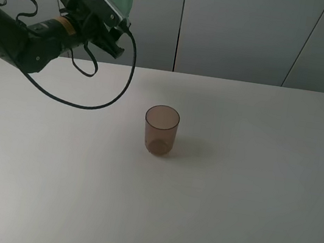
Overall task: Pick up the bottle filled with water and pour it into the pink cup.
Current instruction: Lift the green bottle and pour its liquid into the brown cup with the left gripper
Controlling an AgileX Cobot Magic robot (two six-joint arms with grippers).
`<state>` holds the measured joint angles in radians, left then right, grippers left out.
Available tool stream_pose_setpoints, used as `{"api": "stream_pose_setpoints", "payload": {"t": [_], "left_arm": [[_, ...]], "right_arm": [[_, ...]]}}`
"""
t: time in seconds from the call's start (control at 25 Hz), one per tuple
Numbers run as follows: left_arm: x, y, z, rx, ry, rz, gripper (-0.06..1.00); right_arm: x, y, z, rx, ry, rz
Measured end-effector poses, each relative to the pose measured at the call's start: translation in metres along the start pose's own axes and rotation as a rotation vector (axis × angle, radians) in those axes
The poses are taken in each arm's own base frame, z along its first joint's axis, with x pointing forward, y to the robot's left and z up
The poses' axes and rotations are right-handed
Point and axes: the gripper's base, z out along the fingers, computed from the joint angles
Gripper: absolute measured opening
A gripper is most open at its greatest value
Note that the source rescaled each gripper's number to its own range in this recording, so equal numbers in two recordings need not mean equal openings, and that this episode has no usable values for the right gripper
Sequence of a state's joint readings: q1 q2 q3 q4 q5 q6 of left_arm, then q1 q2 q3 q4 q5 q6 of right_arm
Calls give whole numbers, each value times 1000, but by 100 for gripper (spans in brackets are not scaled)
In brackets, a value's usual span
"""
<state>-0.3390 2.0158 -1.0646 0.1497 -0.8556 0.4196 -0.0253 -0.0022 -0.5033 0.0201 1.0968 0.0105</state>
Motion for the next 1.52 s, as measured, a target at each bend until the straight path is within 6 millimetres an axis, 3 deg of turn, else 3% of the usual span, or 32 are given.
{"api": "stream_pose_setpoints", "payload": {"t": [0.24,0.36,1.0,1.52], "left_arm": [[-29,14,23,53,-91,107,0],[-32,16,28,93,-145,166,0],[32,-8,33,313,-236,320,0],[35,-25,27,460,-345,602,0]], "right_arm": [[0,0,0,0,0,0],[0,0,0,0,0,0],[0,0,0,0,0,0],[0,0,0,0,0,0]]}}
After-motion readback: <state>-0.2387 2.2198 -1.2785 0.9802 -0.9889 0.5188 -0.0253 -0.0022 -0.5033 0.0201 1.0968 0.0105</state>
